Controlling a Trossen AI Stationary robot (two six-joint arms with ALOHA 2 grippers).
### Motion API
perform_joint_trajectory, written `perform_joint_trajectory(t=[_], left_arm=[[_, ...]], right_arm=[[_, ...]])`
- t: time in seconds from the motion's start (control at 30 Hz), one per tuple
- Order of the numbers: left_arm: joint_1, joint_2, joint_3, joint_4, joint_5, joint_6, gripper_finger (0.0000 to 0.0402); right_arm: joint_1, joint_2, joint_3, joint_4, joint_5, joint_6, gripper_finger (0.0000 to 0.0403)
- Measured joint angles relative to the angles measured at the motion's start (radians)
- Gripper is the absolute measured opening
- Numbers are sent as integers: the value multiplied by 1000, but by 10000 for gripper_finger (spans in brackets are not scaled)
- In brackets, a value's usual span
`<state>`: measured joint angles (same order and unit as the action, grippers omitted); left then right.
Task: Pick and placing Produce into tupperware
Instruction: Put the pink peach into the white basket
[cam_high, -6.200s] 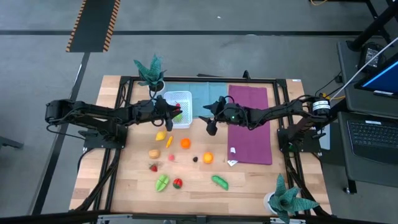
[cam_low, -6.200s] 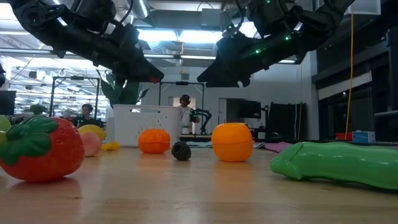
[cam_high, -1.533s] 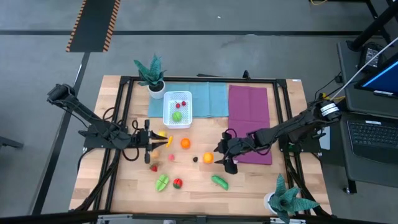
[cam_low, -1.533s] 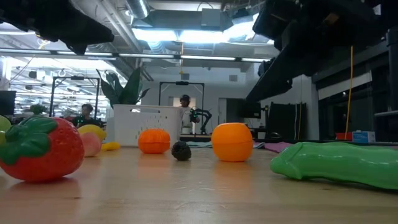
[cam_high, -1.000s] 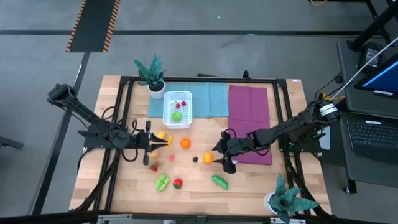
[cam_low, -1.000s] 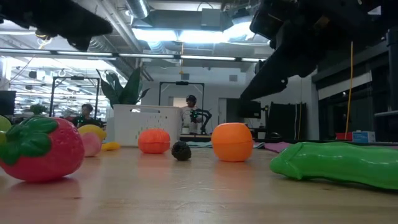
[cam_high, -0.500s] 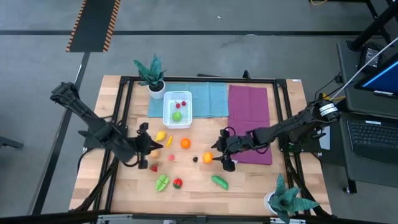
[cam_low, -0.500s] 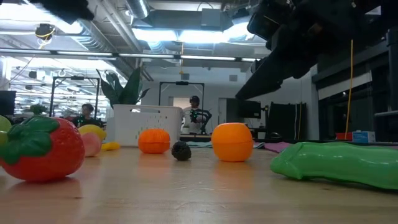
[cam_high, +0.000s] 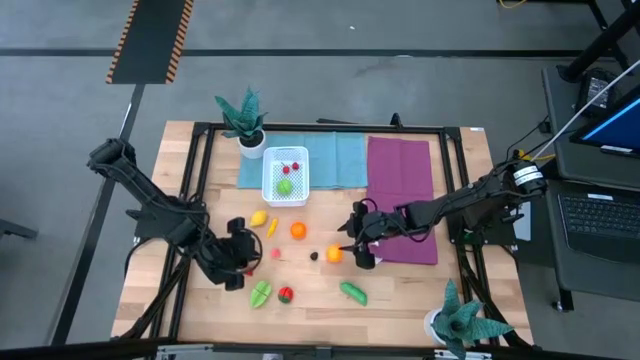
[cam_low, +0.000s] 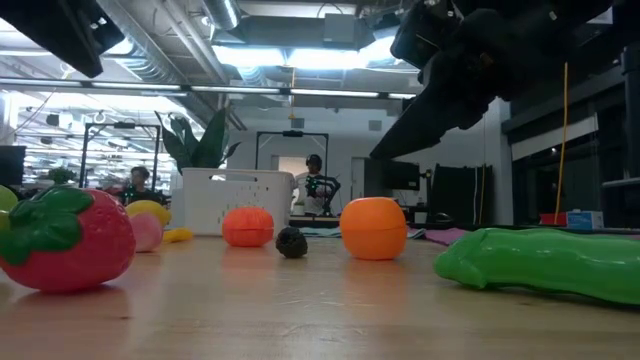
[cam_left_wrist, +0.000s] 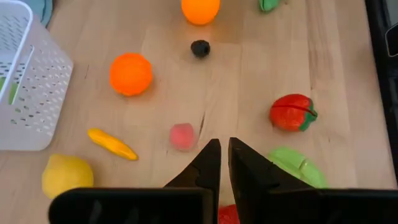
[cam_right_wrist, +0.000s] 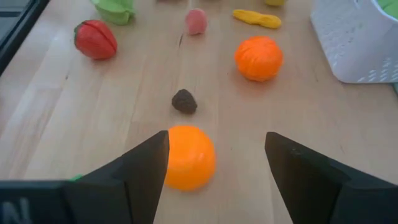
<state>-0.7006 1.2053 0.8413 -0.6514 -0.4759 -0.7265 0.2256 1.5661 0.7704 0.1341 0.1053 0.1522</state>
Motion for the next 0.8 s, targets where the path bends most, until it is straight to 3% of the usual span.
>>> perform_joint_trajectory(t=[0.33, 0.53, 0.8], left_arm=[[20, 0, 0, 13, -5, -5, 59], [38, 0, 0, 7, -6, 4, 140], [37, 0, 0, 59, -12, 161, 242]], right_arm=[[0, 0, 0, 18, 1, -4, 267], [0, 0, 0, 26, 1, -4, 267], [0, 0, 0, 27, 0, -4, 267]])
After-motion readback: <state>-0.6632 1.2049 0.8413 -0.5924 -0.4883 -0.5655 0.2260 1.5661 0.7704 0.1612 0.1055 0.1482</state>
